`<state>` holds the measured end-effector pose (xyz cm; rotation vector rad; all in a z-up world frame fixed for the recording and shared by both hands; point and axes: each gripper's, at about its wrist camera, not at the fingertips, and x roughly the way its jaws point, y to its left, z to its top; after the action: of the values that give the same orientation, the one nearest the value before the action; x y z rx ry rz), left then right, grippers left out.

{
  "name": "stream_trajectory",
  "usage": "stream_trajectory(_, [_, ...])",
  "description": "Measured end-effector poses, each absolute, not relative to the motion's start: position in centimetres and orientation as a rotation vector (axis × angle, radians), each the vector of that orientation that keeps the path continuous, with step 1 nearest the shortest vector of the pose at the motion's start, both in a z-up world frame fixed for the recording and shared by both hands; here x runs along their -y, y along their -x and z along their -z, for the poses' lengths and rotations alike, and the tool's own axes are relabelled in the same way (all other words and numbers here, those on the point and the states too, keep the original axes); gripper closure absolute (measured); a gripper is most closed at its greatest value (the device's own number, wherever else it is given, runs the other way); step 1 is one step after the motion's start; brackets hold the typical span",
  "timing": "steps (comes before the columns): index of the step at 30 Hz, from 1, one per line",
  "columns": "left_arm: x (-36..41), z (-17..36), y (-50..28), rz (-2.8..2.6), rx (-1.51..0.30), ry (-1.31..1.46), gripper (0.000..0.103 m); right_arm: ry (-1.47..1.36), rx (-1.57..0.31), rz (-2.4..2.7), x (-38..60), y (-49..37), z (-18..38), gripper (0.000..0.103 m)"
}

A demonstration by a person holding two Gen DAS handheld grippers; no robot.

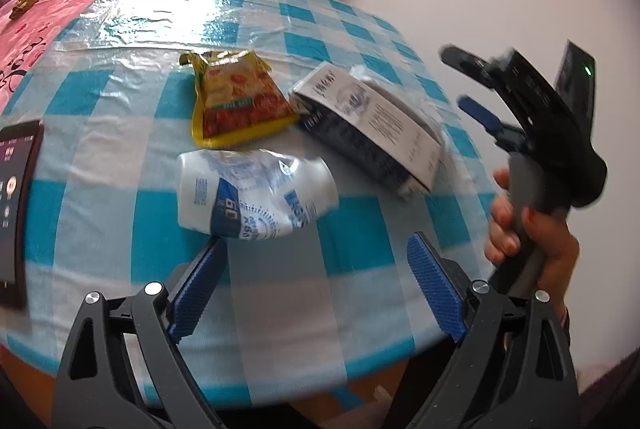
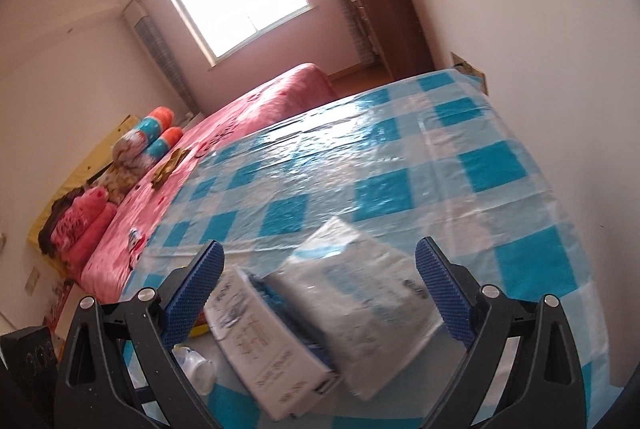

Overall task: Collect trash
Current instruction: 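Grasp the white yogurt bottle with the left tool while the right tool reaches the milk carton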

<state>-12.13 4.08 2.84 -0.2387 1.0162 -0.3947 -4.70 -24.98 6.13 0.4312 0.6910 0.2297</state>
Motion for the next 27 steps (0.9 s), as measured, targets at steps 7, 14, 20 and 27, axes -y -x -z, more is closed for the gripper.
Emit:
stream_trajectory(7, [-3.5, -2.4, 9.0, 0.351, -1.027, 0.251, 0.011, -0.443, -0.755, -0.188, 26.3, 3.7, -4.4, 0.008])
stream_trajectory(14, [-3.5, -2.5, 6.8, 0.297, -1.009, 0.235, 0.011, -0.428, -0.817, -0.187, 26.3, 2.9, -3.0, 0.008])
stream_trajectory(20, [-5.4, -2.6, 5.6, 0.243, -0.998, 0.258, 0.011, -0.376, -0.847, -0.190, 25.4, 2.6, -2.4, 0.008])
stream_trajectory(27, [-7.2, -2.5, 5.1, 0.203, -0.991, 0.285, 0.011, -0.270, -0.862, -0.186, 23.9, 2.3, -2.2, 0.008])
